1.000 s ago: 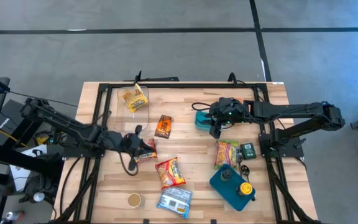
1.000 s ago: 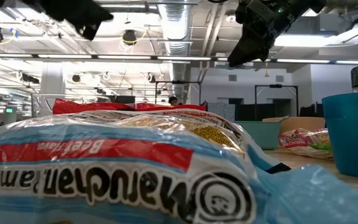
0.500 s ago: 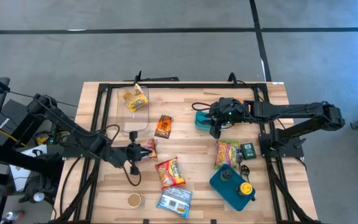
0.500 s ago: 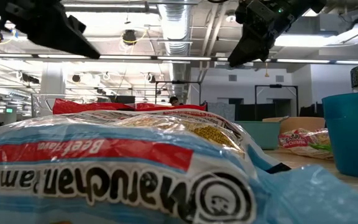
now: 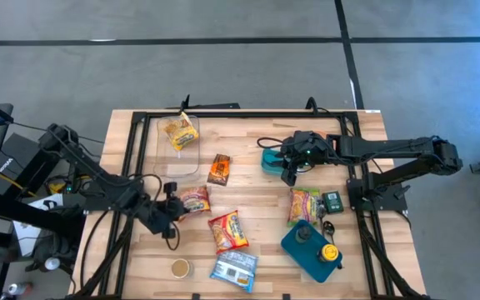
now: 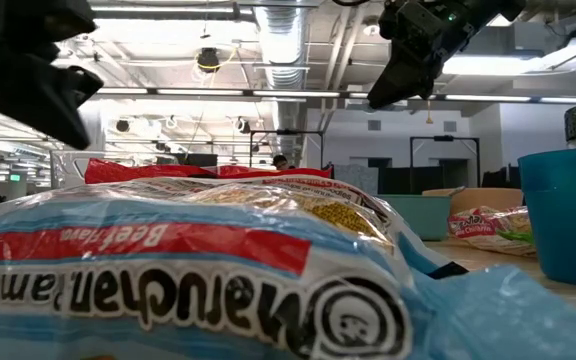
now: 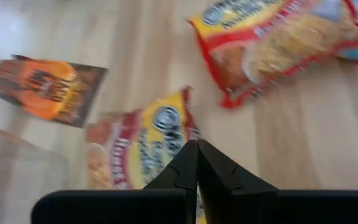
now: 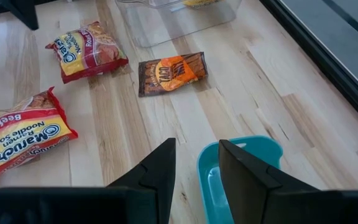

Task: Pick & Place Food Item
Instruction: Put the red noodle pack into the transparent bin

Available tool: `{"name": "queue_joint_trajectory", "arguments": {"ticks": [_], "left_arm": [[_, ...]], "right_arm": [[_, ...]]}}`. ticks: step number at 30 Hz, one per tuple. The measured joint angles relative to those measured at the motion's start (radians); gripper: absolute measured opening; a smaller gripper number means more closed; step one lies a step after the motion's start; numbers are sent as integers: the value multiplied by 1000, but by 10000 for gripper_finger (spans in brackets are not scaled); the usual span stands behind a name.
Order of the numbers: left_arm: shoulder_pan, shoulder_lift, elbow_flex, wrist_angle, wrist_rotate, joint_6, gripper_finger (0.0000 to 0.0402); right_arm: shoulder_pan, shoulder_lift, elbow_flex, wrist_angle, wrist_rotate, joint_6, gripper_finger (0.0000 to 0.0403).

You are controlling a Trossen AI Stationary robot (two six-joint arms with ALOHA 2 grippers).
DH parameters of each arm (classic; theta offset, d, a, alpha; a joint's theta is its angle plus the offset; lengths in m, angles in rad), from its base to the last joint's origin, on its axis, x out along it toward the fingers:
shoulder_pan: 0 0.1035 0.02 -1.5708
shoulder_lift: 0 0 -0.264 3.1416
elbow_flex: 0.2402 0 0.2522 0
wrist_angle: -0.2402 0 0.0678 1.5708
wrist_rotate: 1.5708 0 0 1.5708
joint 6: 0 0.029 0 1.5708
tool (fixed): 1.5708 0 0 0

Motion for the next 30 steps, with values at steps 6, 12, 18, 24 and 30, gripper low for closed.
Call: {"name": "queue_joint_trajectory", "arguments": {"ticks": [6,12,18,24,30], "left_arm": [[-48,0,0,-37,32,-70,0],[-65,18,0,-58,32,-165,0],[-65,118,0,-59,48,-241,0],[-65,182,0,-59,88,-302,0],[-64,176,0,-59,95,-347,0]], "right_arm": [[0,0,0,-10,0,0,115],[0,0,0,-12,0,0,115],[0,0,0,-12,0,-3,115],[0,0,0,-12,0,-3,115],[0,0,0,-11,0,-12,115]]}}
